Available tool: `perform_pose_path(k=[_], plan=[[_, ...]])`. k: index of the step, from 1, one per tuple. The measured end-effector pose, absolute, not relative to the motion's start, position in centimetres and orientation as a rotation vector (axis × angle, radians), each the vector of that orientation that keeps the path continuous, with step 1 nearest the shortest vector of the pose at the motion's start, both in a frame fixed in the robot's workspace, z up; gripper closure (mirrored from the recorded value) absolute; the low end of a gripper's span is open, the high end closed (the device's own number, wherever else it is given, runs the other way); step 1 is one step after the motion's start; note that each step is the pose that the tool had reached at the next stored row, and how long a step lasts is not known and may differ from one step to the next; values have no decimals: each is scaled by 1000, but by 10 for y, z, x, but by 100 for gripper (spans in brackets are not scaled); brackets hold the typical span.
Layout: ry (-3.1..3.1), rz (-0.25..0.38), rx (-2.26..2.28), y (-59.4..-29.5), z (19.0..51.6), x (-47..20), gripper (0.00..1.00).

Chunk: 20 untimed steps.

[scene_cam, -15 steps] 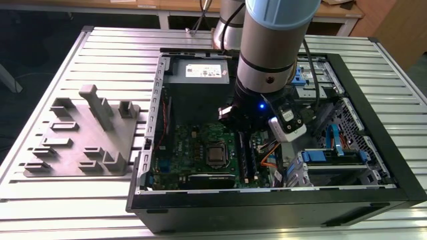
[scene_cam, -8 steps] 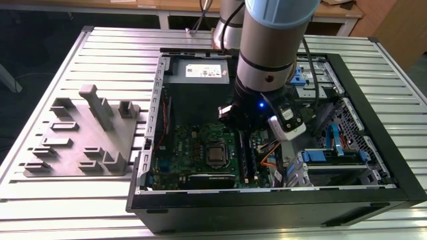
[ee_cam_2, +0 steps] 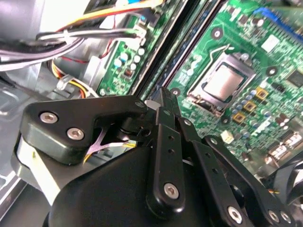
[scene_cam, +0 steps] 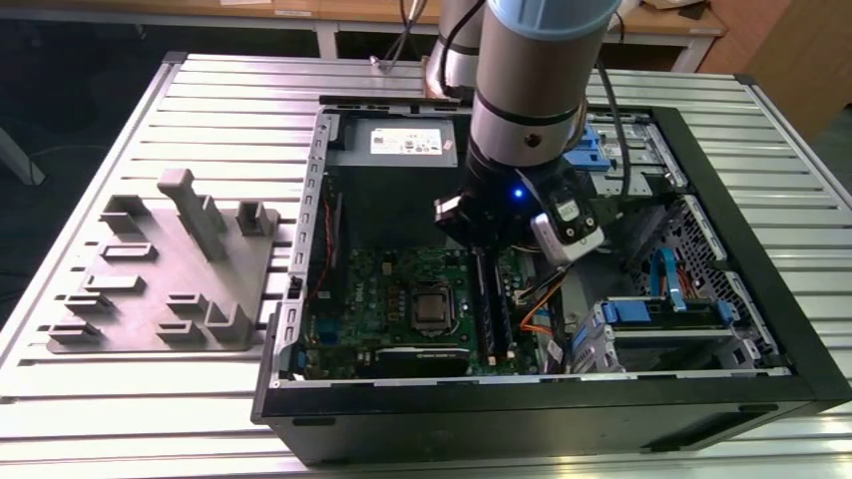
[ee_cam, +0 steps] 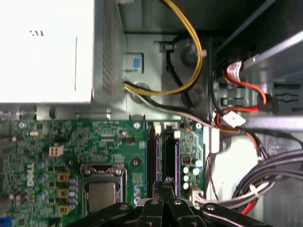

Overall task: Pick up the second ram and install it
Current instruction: 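Press down the second ram until it locks into place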

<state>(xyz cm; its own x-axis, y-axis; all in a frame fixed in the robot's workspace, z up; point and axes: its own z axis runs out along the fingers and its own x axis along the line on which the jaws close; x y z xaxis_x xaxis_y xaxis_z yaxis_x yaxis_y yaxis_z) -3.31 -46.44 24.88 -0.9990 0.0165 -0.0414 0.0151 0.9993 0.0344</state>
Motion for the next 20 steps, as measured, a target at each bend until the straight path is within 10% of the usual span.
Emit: perform_pose_path(k=[20], plan=[[3099,53,24,-446,243,-33,93]])
